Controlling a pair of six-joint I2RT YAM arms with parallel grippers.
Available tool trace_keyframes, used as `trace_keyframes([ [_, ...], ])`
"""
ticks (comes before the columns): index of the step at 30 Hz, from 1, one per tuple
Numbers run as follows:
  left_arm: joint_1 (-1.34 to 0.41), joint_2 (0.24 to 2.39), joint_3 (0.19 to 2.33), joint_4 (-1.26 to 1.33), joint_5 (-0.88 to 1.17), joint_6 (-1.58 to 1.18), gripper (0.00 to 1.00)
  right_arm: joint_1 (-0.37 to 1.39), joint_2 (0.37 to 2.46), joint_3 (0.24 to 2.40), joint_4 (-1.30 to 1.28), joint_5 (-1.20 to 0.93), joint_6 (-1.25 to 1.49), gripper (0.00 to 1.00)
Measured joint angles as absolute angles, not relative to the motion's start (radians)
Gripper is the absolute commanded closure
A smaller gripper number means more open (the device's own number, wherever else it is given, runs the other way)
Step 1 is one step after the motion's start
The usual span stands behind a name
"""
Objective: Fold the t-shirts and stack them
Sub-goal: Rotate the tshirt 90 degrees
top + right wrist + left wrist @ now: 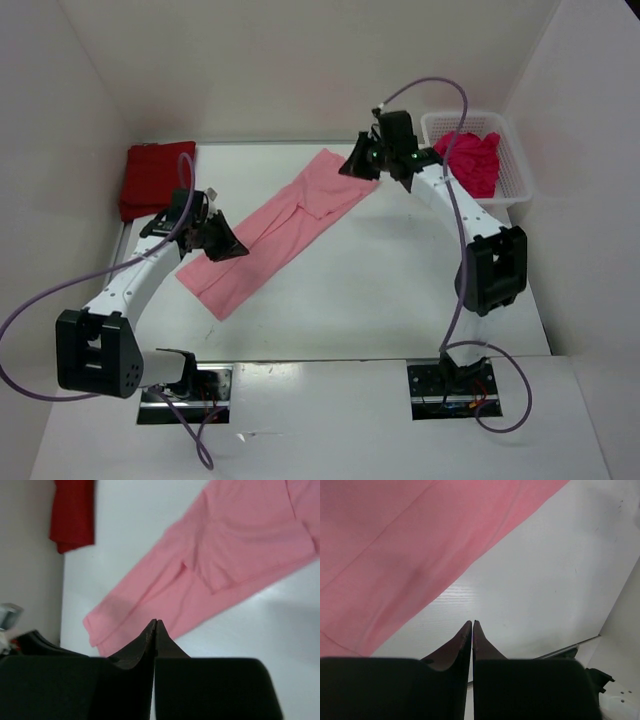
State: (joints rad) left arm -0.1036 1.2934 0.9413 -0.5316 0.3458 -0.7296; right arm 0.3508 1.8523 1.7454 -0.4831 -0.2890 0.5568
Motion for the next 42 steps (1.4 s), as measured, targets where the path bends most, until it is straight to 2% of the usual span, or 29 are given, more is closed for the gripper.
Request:
trace_keyframes([
  [3, -0.101, 1.282, 0.943, -0.54, 0.334, -0.71, 0.96, 0.366, 1.788, 1.534, -0.406, -0.293, 0.567, 1.0],
  [6, -0.098, 1.264, 0.952, -0.546, 0.317, -0.703, 0.96, 0.422, 1.818, 1.367, -0.365, -0.319, 0.613, 0.77],
  [7, -0.096, 1.259, 0.956, -0.547, 0.315, -0.701, 0.96, 0.456, 1.832, 1.319, -0.351, -0.331, 0.632, 0.66],
  [11, -0.09, 1.246, 0.96, -0.548, 0.311, -0.683, 0.91, 0.579, 1.862, 1.219, -0.27, -0.382, 0.712, 0.53],
  [13, -0.086, 1.246, 0.959, -0.549, 0.311, -0.681, 0.89, 0.601, 1.869, 1.204, -0.235, -0.39, 0.736, 0.53],
  [14, -0.085, 1.246, 0.959, -0.549, 0.311, -0.681, 0.87, 0.598, 1.873, 1.203, -0.22, -0.386, 0.744, 0.66],
  [16, -0.082, 1.246, 0.955, -0.547, 0.311, -0.681, 0.87, 0.567, 1.877, 1.203, -0.191, -0.366, 0.759, 0.82],
  [17, -0.081, 1.245, 0.949, -0.547, 0.311, -0.68, 0.87, 0.545, 1.88, 1.204, -0.178, -0.353, 0.764, 1.0],
  [21, -0.081, 1.237, 0.925, -0.55, 0.311, -0.681, 0.87, 0.439, 1.929, 1.246, -0.181, -0.257, 0.769, 1.0],
  [28, -0.081, 1.185, 0.909, -0.566, 0.312, -0.68, 0.87, 0.304, 2.107, 1.454, -0.254, -0.112, 0.75, 1.0],
  [36, -0.081, 1.174, 0.909, -0.57, 0.323, -0.681, 0.85, 0.284, 2.399, 1.905, -0.381, -0.136, 0.714, 0.98],
  [39, -0.081, 1.176, 0.91, -0.57, 0.329, -0.681, 0.83, 0.286, 2.506, 2.105, -0.447, -0.173, 0.705, 0.9],
  [40, -0.081, 1.179, 0.91, -0.57, 0.332, -0.682, 0.83, 0.286, 2.53, 2.159, -0.47, -0.179, 0.7, 0.81],
  [42, -0.081, 1.191, 0.915, -0.57, 0.338, -0.681, 0.82, 0.286, 2.544, 2.219, -0.505, -0.188, 0.69, 0.71],
])
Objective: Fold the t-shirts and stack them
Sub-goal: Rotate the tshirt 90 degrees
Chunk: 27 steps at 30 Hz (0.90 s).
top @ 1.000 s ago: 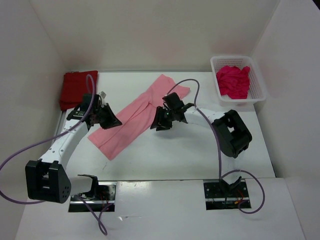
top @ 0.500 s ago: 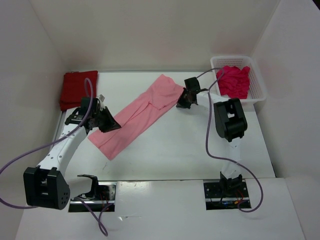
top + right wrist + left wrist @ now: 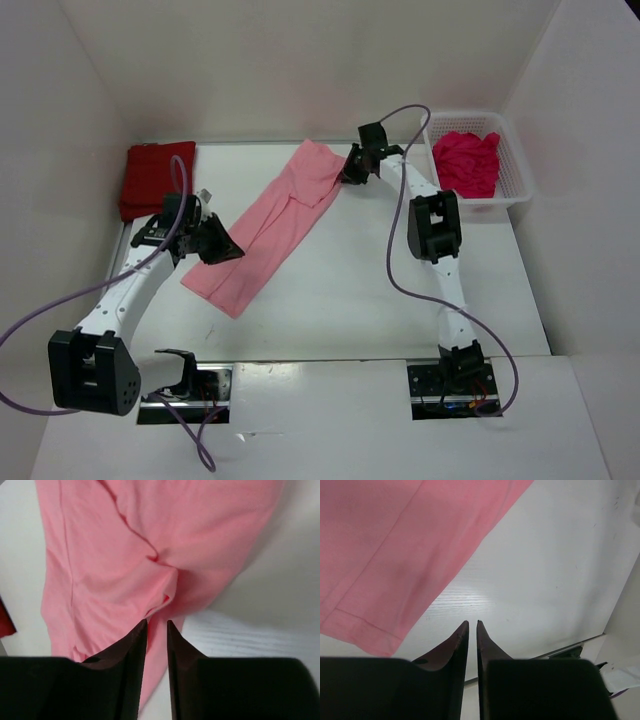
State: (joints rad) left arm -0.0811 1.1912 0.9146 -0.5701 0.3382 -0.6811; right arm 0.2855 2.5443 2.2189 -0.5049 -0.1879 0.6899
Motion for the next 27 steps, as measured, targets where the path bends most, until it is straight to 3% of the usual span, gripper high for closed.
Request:
trace_keyframes([
  [2, -0.081, 1.203, 0.921, -0.57, 0.34, -0.682, 0.8, 0.286, 2.515, 2.209, -0.515, -0.193, 0.672, 0.61],
  [8, -0.081, 1.209, 0.931, -0.566, 0.341, -0.679, 0.77, 0.303, 2.138, 1.62, -0.4, -0.223, 0.691, 0.58],
  [12, -0.074, 1.221, 0.931, -0.562, 0.341, -0.671, 0.74, 0.429, 1.998, 1.359, -0.289, -0.288, 0.742, 0.53],
  [17, -0.072, 1.251, 0.931, -0.561, 0.34, -0.655, 0.73, 0.667, 2.04, 1.277, -0.173, -0.387, 0.82, 0.51],
  [20, -0.072, 1.254, 0.931, -0.56, 0.34, -0.653, 0.71, 0.712, 2.08, 1.311, -0.135, -0.426, 0.85, 0.51],
  [23, -0.072, 1.255, 0.931, -0.559, 0.341, -0.652, 0.71, 0.702, 2.133, 1.367, -0.105, -0.428, 0.875, 0.69],
  [24, -0.072, 1.256, 0.931, -0.559, 0.342, -0.652, 0.71, 0.696, 2.152, 1.385, -0.101, -0.427, 0.884, 0.79],
  [27, -0.072, 1.259, 0.931, -0.556, 0.342, -0.651, 0.71, 0.686, 2.182, 1.413, -0.093, -0.421, 0.894, 0.94],
])
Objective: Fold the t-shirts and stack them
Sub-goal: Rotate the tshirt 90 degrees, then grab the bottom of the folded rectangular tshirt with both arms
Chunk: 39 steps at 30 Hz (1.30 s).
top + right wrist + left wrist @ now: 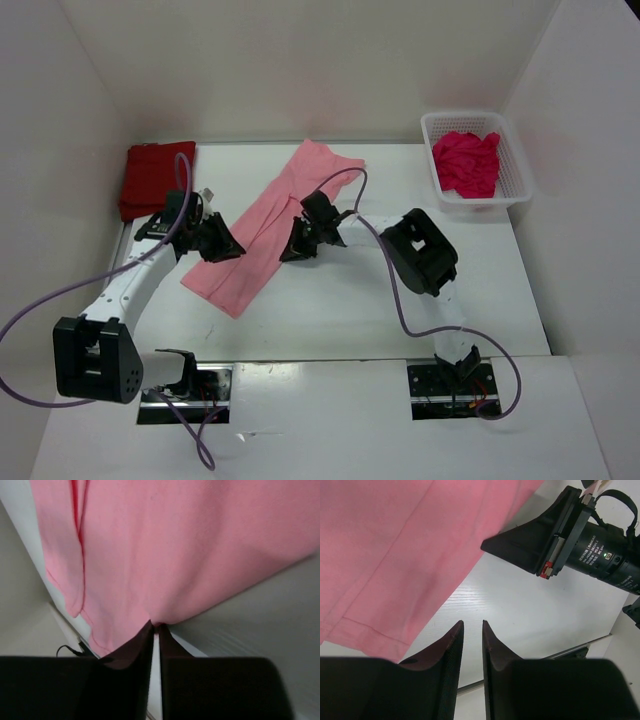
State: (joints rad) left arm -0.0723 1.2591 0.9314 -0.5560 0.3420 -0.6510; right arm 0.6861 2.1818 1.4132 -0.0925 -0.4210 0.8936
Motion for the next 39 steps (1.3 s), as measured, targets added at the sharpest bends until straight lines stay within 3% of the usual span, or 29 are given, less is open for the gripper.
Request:
trace_keyframes([
  [4, -0.072, 1.272, 0.931, -0.551, 0.346, -0.65, 0.69, 0.666, 2.173, 1.392, -0.088, -0.418, 0.881, 1.0],
  [11, -0.139, 1.34, 0.931, -0.545, 0.348, -0.65, 0.63, 0.499, 1.9, 1.076, -0.168, -0.363, 0.809, 0.96],
  [13, -0.172, 1.357, 0.931, -0.543, 0.349, -0.65, 0.59, 0.427, 1.799, 0.99, -0.205, -0.337, 0.79, 0.84],
  [14, -0.188, 1.366, 0.93, -0.543, 0.352, -0.65, 0.57, 0.397, 1.752, 0.955, -0.216, -0.323, 0.783, 0.66],
  [17, -0.237, 1.393, 0.922, -0.543, 0.361, -0.634, 0.5, 0.367, 1.642, 0.886, -0.257, -0.301, 0.774, 0.48],
  [23, -0.367, 1.496, 0.868, -0.547, 0.415, -0.616, 0.37, 0.384, 1.457, 0.729, -0.281, -0.295, 0.818, 0.46],
  [32, -0.55, 1.602, 0.821, -0.522, 0.516, -0.609, 0.37, 0.472, 1.178, 0.514, -0.358, -0.267, 0.959, 0.53],
  [39, -0.585, 1.614, 0.796, -0.485, 0.544, -0.638, 0.48, 0.511, 1.098, 0.411, -0.386, -0.273, 1.042, 0.53],
])
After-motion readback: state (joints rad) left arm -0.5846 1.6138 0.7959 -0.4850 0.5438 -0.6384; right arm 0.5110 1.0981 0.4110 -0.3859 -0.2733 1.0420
